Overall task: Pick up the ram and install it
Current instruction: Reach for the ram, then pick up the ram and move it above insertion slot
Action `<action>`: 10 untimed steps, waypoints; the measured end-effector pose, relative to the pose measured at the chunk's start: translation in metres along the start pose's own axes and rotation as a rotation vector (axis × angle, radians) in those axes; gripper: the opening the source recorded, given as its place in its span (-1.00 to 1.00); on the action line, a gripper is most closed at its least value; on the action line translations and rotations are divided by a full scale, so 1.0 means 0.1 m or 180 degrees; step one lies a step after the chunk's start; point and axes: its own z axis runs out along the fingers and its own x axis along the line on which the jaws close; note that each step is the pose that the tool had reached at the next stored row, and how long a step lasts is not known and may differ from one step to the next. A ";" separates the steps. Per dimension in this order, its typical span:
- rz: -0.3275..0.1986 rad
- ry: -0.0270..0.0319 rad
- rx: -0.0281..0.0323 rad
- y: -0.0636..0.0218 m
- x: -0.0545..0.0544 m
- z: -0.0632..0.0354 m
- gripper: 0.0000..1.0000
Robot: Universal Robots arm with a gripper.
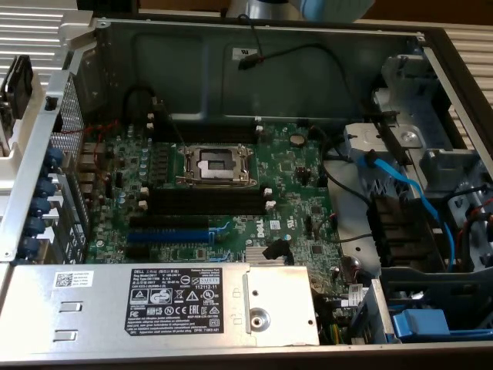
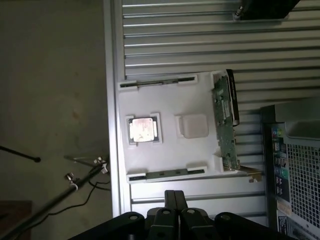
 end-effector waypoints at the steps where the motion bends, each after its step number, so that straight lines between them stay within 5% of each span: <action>1: 0.0000 0.0001 0.0000 0.000 0.01 -0.001 -0.80; 10: 0.0000 0.0001 0.0000 0.000 0.01 -0.001 -0.80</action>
